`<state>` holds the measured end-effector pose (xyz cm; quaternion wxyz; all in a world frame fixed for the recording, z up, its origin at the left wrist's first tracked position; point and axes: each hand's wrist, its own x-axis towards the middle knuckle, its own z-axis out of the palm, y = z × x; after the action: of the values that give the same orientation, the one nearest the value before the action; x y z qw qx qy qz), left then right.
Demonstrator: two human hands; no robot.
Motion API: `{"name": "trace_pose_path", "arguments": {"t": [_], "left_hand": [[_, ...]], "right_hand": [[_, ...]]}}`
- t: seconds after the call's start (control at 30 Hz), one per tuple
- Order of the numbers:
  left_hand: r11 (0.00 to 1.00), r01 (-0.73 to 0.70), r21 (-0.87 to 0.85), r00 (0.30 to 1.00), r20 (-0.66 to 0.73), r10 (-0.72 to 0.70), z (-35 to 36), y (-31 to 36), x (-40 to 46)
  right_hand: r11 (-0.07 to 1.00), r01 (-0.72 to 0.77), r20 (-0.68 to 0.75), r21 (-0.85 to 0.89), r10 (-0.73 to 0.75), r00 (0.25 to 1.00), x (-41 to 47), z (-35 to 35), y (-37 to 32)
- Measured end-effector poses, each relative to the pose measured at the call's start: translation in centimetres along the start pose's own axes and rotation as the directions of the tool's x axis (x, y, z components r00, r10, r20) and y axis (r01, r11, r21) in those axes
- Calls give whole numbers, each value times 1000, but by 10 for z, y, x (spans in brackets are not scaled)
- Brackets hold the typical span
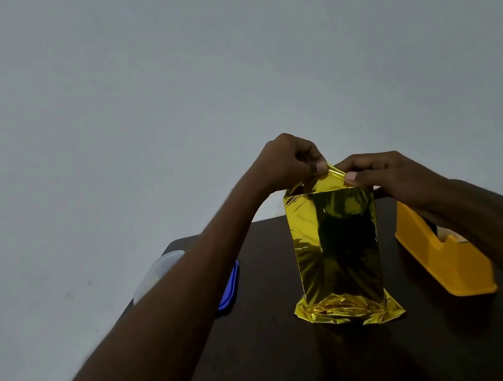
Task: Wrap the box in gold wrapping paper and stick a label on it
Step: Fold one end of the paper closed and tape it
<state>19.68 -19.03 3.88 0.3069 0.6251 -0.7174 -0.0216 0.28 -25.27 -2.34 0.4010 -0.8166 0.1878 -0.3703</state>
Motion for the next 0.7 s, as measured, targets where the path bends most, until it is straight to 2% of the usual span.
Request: {"name": "trace_pose_path", "arguments": {"t": [0.27,0.5,0.7], "left_hand": [[994,-8,-110,999,-42,3,11,-13,-5],[972,27,-234,999,-35,-36,14,-18,-11],[967,55,-247,997,-44,-68,17,-17,-10]], "right_hand": [[988,5,-148,153,18,989,4,8,11],[986,147,-206,80,-128,970,3,11,16],[986,165,-228,7,-159,961,2,12,22]]}}
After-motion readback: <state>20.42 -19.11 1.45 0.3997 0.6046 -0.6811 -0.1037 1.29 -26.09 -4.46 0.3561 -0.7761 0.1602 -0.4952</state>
